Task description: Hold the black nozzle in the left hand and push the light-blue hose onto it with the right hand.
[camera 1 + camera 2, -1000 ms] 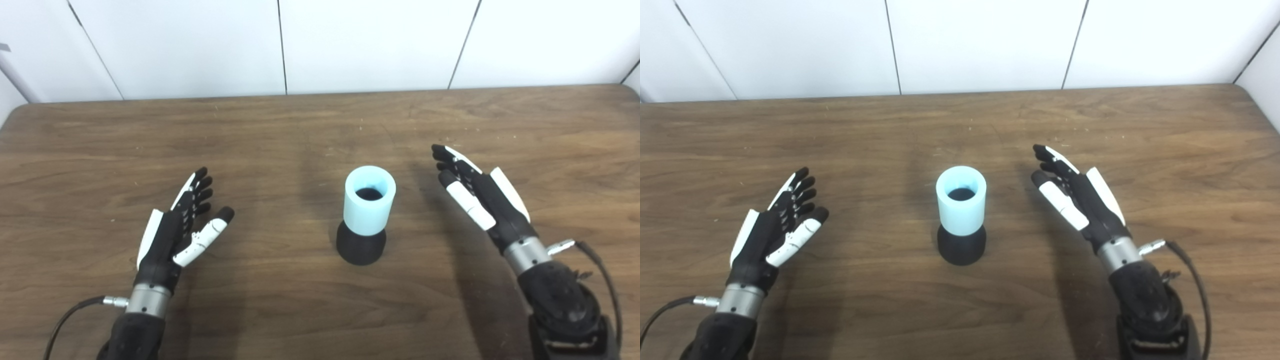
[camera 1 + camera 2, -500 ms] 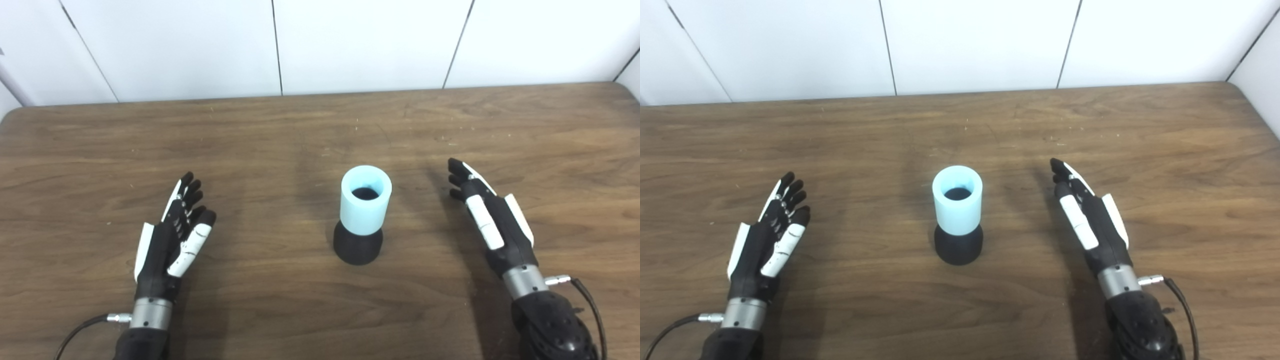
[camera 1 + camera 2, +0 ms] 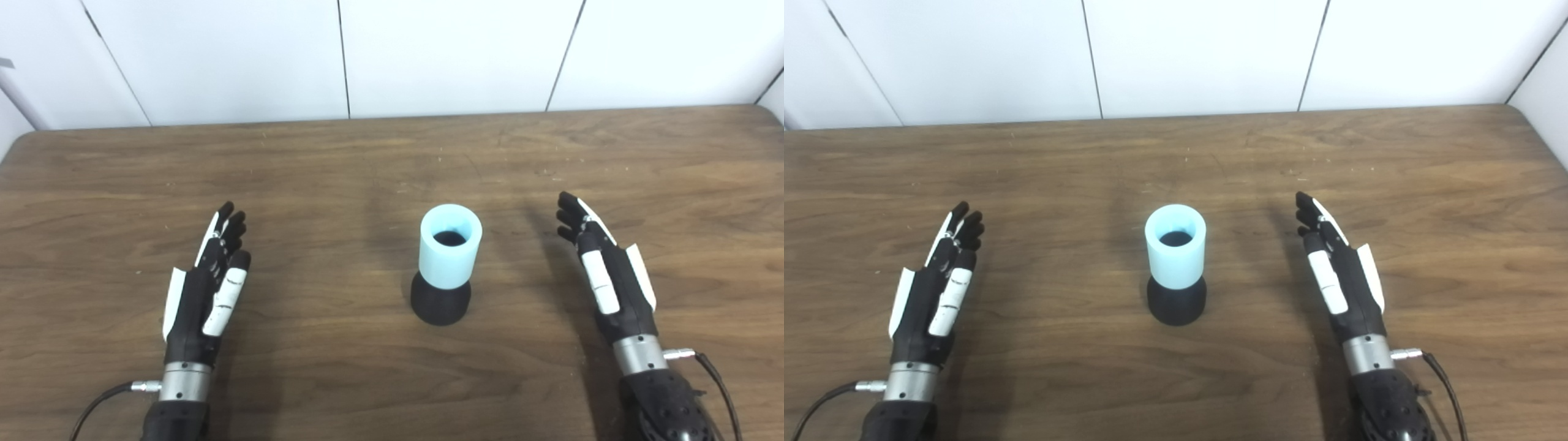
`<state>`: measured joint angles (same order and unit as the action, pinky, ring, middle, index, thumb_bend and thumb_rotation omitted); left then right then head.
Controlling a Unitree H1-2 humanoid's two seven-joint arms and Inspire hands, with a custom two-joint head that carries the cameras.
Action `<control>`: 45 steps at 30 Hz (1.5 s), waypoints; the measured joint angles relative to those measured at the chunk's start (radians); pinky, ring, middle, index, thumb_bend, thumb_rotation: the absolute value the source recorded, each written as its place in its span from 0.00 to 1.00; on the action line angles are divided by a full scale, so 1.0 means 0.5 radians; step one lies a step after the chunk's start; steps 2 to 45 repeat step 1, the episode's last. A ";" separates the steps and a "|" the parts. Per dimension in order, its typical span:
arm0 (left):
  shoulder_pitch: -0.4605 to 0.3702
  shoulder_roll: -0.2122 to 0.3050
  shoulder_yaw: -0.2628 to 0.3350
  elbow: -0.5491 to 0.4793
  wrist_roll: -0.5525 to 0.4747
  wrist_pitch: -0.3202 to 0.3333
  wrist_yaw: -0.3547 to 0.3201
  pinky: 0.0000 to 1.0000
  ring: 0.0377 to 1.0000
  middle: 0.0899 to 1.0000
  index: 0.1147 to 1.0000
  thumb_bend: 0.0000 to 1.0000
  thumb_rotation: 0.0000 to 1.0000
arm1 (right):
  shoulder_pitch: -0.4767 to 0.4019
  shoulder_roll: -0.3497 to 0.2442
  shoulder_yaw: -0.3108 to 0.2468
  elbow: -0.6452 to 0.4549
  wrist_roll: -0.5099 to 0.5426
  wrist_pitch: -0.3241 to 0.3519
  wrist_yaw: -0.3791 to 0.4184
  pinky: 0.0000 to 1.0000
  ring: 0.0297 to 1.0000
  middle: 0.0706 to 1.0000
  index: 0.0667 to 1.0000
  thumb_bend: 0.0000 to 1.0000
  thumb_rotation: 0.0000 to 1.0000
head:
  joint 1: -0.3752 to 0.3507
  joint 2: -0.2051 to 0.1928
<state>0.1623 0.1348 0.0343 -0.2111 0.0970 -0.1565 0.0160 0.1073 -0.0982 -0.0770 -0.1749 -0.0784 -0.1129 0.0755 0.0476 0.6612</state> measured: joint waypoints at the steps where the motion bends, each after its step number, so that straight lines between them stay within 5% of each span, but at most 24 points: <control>1: -0.003 0.000 0.001 0.000 0.000 0.000 0.002 0.95 0.95 0.95 0.92 0.49 0.84 | 0.000 -0.003 0.003 0.000 0.000 -0.001 0.000 0.89 0.92 0.91 0.90 0.46 0.99 | 0.000 0.000; 45: -0.003 0.000 0.001 0.000 0.000 0.000 0.002 0.95 0.95 0.95 0.92 0.49 0.84 | 0.000 -0.003 0.003 0.000 0.000 -0.001 0.000 0.89 0.92 0.91 0.90 0.46 0.99 | 0.000 0.000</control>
